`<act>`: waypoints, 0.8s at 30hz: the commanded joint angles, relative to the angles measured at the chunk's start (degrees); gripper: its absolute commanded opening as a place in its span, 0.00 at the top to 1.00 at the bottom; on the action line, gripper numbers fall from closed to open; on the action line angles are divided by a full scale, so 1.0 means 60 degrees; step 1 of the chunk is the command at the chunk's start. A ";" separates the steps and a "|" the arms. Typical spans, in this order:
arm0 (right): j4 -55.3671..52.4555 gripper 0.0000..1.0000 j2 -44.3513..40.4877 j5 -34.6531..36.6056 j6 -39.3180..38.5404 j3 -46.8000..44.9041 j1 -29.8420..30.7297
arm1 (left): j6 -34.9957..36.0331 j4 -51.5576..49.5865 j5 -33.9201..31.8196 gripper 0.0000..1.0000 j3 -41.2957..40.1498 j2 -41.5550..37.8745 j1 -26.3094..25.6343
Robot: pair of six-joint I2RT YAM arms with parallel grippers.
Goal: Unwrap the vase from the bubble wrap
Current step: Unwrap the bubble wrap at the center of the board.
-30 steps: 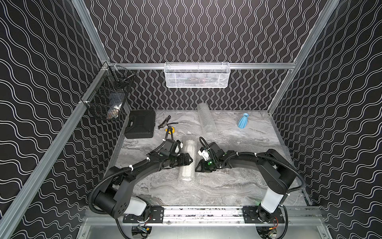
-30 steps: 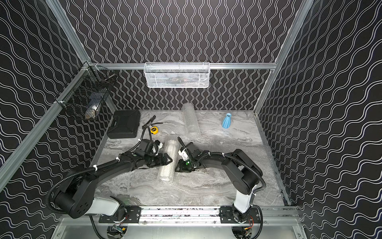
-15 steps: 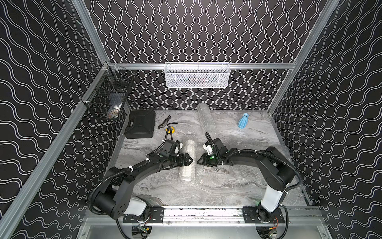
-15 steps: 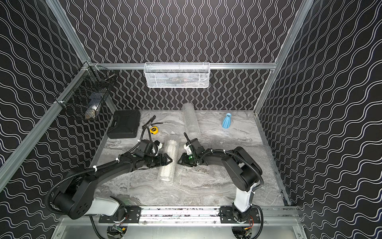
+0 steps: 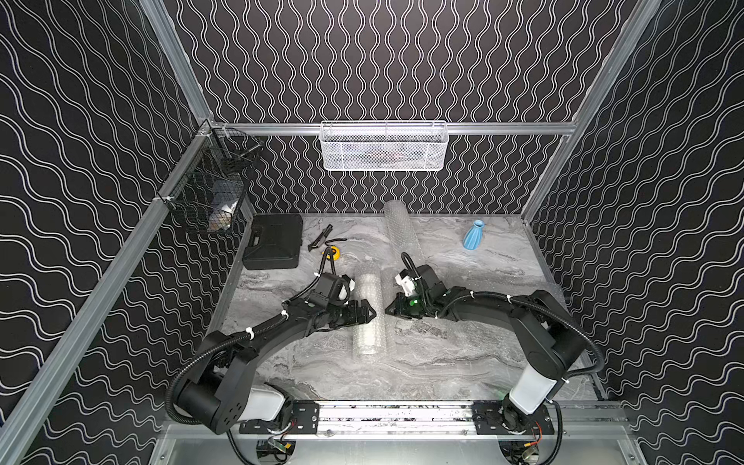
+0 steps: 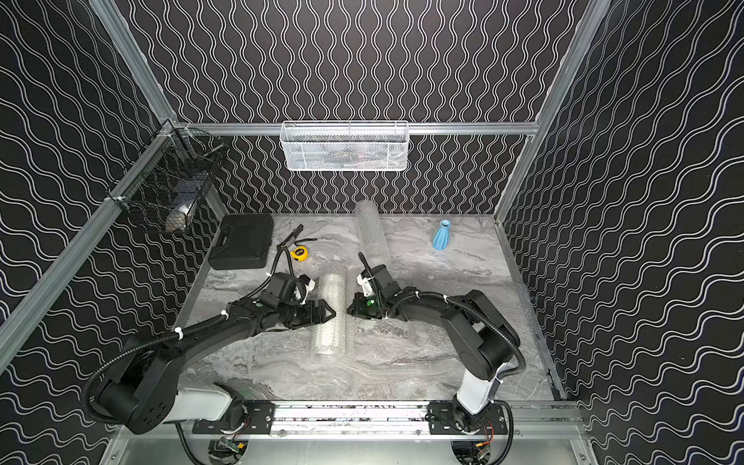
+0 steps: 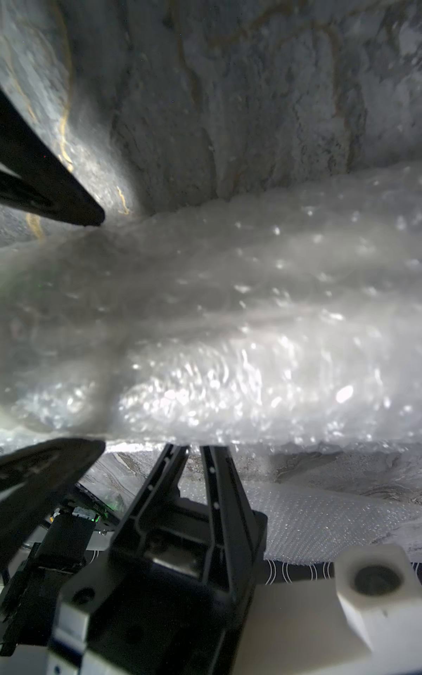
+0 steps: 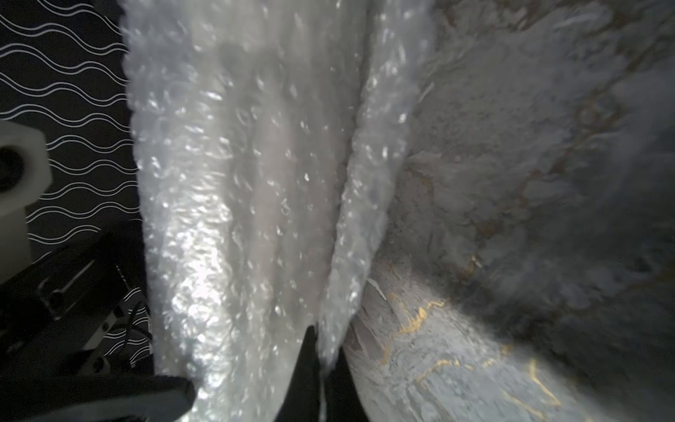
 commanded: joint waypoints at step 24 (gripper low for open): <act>-0.2239 1.00 -0.1817 0.1168 -0.1067 0.0684 -0.0008 | -0.0176 0.0530 0.0693 0.02 -0.0292 -0.0194 -0.0008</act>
